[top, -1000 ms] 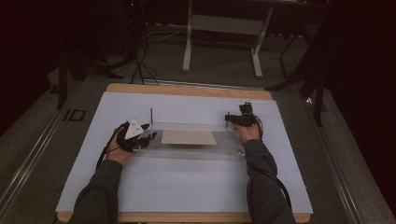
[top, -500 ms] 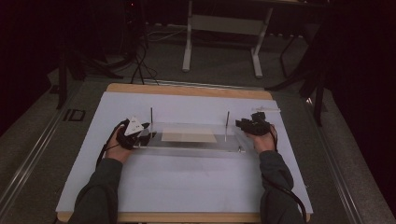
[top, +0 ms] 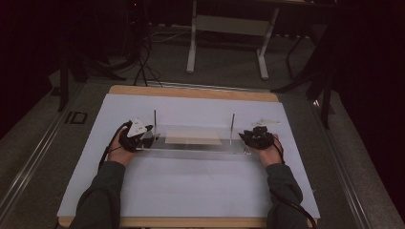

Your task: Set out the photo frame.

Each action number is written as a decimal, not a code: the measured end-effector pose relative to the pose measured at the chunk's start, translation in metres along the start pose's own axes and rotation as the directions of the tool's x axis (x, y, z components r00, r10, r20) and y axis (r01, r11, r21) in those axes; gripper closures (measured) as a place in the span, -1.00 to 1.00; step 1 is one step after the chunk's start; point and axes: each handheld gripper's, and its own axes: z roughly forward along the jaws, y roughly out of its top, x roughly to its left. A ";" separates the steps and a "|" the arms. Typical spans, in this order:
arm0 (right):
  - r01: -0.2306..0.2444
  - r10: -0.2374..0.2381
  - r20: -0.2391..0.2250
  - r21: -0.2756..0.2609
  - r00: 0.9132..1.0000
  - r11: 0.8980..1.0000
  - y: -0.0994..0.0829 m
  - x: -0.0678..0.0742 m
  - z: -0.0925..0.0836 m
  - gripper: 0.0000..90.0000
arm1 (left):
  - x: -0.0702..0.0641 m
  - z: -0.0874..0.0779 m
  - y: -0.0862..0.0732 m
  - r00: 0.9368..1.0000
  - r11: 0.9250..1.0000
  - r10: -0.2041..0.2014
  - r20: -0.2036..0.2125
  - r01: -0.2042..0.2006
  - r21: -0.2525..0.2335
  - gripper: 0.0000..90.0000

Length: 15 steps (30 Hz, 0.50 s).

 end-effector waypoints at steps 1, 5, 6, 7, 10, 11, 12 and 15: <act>0.007 -0.007 -0.002 -0.003 1.000 1.000 -0.001 0.001 0.000 0.46 | 0.000 0.000 0.000 1.000 1.000 -0.001 0.000 0.001 0.000 0.12; 0.028 -0.028 -0.023 -0.017 0.999 0.999 -0.004 0.004 -0.004 0.45 | 0.000 0.000 0.000 1.000 1.000 -0.002 0.003 0.002 0.002 0.12; 0.033 -0.034 -0.029 -0.021 0.999 0.999 -0.004 0.005 -0.004 0.43 | 0.001 0.000 0.001 1.000 1.000 -0.002 0.003 0.002 0.002 0.12; 0.039 -0.040 -0.032 -0.026 0.999 0.999 -0.005 0.005 -0.005 0.41 | 0.001 0.000 0.001 1.000 1.000 -0.003 0.002 0.003 0.001 0.12; 0.061 -0.063 -0.055 -0.037 0.997 0.997 -0.007 0.008 -0.007 0.37 | 0.001 0.000 0.002 1.000 1.000 -0.005 0.005 0.005 0.006 0.12; 0.071 -0.073 -0.064 -0.042 0.995 0.997 -0.008 0.009 -0.008 0.35 | 0.002 0.000 0.002 1.000 1.000 -0.006 0.006 0.006 0.007 0.12; 0.085 -0.089 -0.069 -0.049 0.994 0.995 -0.008 0.010 -0.008 0.32 | 0.002 0.000 0.002 1.000 1.000 -0.006 0.007 0.006 0.009 0.12; 0.129 -0.135 -0.074 -0.075 0.988 0.989 -0.008 0.015 -0.011 0.16 | 0.003 0.000 0.003 1.000 1.000 -0.006 0.011 0.005 0.014 0.12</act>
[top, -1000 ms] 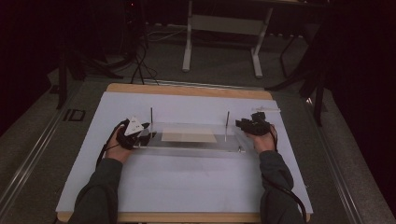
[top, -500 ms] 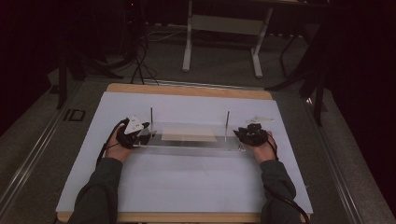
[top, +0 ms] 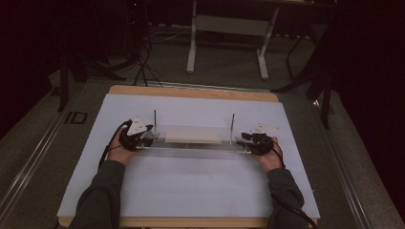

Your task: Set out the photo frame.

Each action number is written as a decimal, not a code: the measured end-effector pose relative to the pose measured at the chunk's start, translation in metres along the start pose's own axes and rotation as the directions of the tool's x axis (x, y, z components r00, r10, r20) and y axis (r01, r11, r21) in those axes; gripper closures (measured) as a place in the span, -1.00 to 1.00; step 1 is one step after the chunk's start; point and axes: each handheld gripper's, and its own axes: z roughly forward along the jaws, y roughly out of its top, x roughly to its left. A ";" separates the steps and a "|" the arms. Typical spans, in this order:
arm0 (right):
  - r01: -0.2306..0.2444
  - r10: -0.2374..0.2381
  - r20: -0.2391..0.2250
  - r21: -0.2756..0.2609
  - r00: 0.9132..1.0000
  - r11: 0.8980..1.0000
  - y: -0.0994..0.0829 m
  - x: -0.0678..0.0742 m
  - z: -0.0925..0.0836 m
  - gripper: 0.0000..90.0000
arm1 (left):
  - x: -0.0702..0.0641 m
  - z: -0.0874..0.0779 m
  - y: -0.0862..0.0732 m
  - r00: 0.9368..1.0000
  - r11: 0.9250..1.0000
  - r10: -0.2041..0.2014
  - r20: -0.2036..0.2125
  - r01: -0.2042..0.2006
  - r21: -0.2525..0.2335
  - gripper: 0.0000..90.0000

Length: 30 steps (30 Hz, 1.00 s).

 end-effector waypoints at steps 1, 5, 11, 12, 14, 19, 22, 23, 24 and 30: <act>0.010 -0.010 0.003 -0.003 1.000 1.000 0.001 0.001 0.000 0.13 | 0.000 0.000 0.000 1.000 1.000 0.000 0.000 0.000 0.000 0.12; 0.042 -0.041 0.009 -0.036 0.999 0.998 0.006 0.004 -0.003 -0.02 | 0.000 0.000 0.001 1.000 1.000 -0.003 0.002 0.003 0.001 0.12; 0.102 -0.105 -0.025 -0.081 0.994 0.991 0.011 0.011 -0.004 -0.08 | 0.002 0.000 0.002 1.000 1.000 -0.006 0.006 0.006 0.008 0.12; 0.109 -0.111 -0.027 -0.084 0.993 0.990 0.011 0.011 -0.003 -0.08 | 0.002 0.000 0.002 1.000 1.000 -0.007 0.007 0.007 0.009 0.12; 0.112 -0.115 -0.032 -0.090 0.993 0.990 0.012 0.012 -0.002 -0.08 | 0.002 0.000 0.003 1.000 1.000 -0.013 0.010 0.013 0.010 0.12; 0.113 -0.118 -0.043 -0.109 0.992 0.988 0.013 0.014 -0.001 -0.08 | 0.004 0.000 0.004 1.000 1.000 -0.014 0.017 0.014 0.017 0.12; 0.099 -0.107 -0.058 -0.115 0.993 0.988 0.013 0.013 0.001 -0.05 | 0.005 0.001 0.005 0.999 1.000 -0.025 0.022 0.025 0.015 0.12; 0.093 -0.101 -0.063 -0.118 0.993 0.989 0.013 0.012 0.002 -0.05 | 0.005 0.000 0.005 0.999 1.000 -0.025 0.023 0.024 0.017 0.12; 0.088 -0.097 -0.063 -0.121 0.993 0.989 0.013 0.012 0.002 -0.05 | 0.006 0.000 0.006 0.999 0.999 -0.026 0.025 0.026 0.020 0.12; 0.079 -0.088 -0.067 -0.127 0.994 0.989 0.015 0.011 0.002 -0.02 | 0.008 0.001 0.007 0.998 0.999 -0.040 0.037 0.039 0.017 0.12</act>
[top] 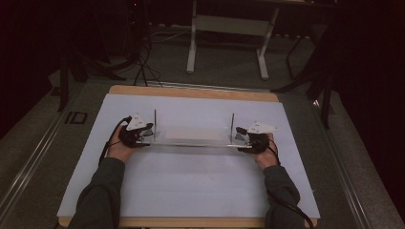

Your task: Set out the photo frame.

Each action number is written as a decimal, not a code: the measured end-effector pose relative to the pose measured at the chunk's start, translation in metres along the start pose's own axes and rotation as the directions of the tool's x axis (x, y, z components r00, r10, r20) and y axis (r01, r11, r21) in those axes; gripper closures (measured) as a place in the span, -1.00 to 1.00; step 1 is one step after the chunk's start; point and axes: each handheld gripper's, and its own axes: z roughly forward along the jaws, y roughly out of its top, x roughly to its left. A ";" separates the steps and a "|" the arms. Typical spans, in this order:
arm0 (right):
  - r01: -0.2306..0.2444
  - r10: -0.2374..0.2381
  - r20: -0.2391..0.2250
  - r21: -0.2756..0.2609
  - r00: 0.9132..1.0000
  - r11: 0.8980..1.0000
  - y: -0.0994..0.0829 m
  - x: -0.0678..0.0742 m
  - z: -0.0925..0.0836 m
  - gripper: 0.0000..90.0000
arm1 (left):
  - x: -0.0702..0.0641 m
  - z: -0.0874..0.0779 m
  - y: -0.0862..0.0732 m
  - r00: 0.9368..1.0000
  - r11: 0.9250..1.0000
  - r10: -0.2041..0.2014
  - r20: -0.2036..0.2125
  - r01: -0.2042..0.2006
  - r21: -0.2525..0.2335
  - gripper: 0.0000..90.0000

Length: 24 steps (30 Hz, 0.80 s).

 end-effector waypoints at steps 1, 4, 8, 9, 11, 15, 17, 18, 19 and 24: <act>-0.001 0.001 -0.001 0.000 1.000 1.000 0.001 0.000 0.000 -0.02 | 0.000 0.000 0.000 1.000 1.000 0.000 0.001 0.000 -0.001 0.13; -0.001 0.001 -0.007 -0.001 1.000 1.000 0.002 -0.002 0.000 0.01 | 0.002 0.000 0.001 1.000 1.000 -0.005 0.003 0.005 -0.003 0.13; -0.007 0.007 -0.018 0.000 1.000 1.000 0.005 -0.004 0.000 0.03 | 0.004 0.000 0.004 1.000 1.000 -0.015 0.003 0.015 -0.010 0.13; -0.012 0.012 -0.021 -0.002 1.000 1.000 0.006 -0.005 0.001 0.04 | 0.004 0.000 0.004 1.000 1.000 -0.017 0.002 0.017 -0.012 0.13; -0.017 0.016 -0.024 -0.008 1.000 1.000 0.007 -0.007 0.001 0.04 | 0.005 0.001 0.004 1.000 1.000 -0.020 0.000 0.020 -0.020 0.13; -0.033 0.033 -0.035 -0.011 0.999 0.999 0.009 -0.010 0.002 0.04 | 0.006 0.001 0.005 1.000 0.999 -0.023 -0.007 0.023 -0.033 0.13; -0.038 0.038 -0.043 -0.010 0.998 0.999 0.010 -0.012 0.002 0.04 | 0.006 0.001 0.005 1.000 0.999 -0.027 -0.010 0.026 -0.037 0.13; -0.044 0.043 -0.046 -0.008 0.998 0.999 0.011 -0.013 0.002 0.04 | 0.006 0.001 0.005 1.000 0.999 -0.026 -0.009 0.026 -0.035 0.13; -0.045 0.045 -0.048 -0.008 0.998 0.999 0.011 -0.013 0.002 0.04 | 0.006 0.001 0.005 1.000 0.999 -0.027 -0.009 0.027 -0.035 0.13; -0.050 0.050 -0.056 0.002 0.997 0.999 0.013 -0.014 0.002 0.05 | 0.007 0.001 0.007 0.999 0.999 -0.034 -0.005 0.033 -0.032 0.13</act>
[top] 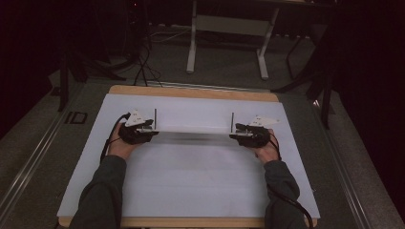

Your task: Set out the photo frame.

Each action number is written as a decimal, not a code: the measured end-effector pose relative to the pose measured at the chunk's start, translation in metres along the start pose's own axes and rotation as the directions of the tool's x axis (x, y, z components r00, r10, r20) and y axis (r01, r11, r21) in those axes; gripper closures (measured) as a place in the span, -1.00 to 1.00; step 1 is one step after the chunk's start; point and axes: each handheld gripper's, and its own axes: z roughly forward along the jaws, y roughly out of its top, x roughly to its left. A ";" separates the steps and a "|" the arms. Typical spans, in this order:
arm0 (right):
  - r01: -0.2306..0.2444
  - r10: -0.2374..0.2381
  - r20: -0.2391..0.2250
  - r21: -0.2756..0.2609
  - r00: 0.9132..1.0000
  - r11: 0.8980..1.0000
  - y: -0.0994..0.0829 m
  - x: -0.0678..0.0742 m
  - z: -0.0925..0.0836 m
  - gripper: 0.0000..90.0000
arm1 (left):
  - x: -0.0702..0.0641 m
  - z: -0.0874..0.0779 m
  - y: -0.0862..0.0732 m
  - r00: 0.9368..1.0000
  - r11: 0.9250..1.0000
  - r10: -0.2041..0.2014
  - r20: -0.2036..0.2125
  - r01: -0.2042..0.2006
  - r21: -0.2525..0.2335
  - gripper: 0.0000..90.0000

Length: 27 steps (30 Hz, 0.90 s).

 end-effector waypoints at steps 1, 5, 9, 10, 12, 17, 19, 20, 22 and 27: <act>0.002 -0.002 -0.001 0.002 1.000 1.000 0.000 0.000 0.000 0.06 | 0.000 0.000 0.001 1.000 1.000 0.000 0.002 0.000 0.003 0.14; 0.001 -0.001 -0.005 0.010 1.000 1.000 0.002 -0.001 -0.002 0.07 | 0.000 0.000 0.002 1.000 1.000 -0.001 0.005 0.001 0.004 0.14; -0.006 0.006 -0.020 -0.014 1.000 1.000 0.005 -0.001 -0.007 0.07 | 0.000 -0.002 0.002 1.000 1.000 -0.013 0.015 0.014 -0.009 0.15; -0.008 0.008 -0.019 -0.025 1.000 1.000 0.006 -0.001 -0.010 0.07 | 0.000 -0.003 0.002 1.000 1.000 -0.021 0.020 0.021 -0.016 0.16; -0.004 0.004 -0.016 -0.033 1.000 0.999 0.010 -0.001 -0.013 0.08 | 0.000 -0.003 0.003 0.999 1.000 -0.024 0.022 0.024 -0.018 0.18; -0.008 0.006 -0.036 -0.038 0.999 0.999 0.012 -0.005 -0.013 0.08 | 0.002 -0.003 0.004 0.999 0.999 -0.032 0.023 0.032 -0.022 0.19; -0.030 0.028 -0.041 -0.060 0.999 0.998 0.011 -0.008 -0.012 0.04 | 0.003 -0.003 0.005 0.999 0.999 -0.044 0.023 0.045 -0.024 0.19; -0.048 0.045 -0.046 -0.069 0.998 0.996 0.010 -0.009 -0.010 0.02 | 0.003 -0.002 0.005 0.999 0.999 -0.045 0.025 0.046 -0.022 0.19; -0.063 0.059 -0.050 -0.066 0.997 0.996 0.007 -0.012 -0.006 0.00 | 0.003 -0.002 0.005 0.999 0.999 -0.043 0.026 0.044 -0.023 0.19; -0.087 0.086 -0.022 -0.077 0.996 0.993 0.005 -0.011 -0.001 -0.03 | 0.007 -0.001 0.005 0.996 0.996 -0.078 0.039 0.079 -0.035 0.17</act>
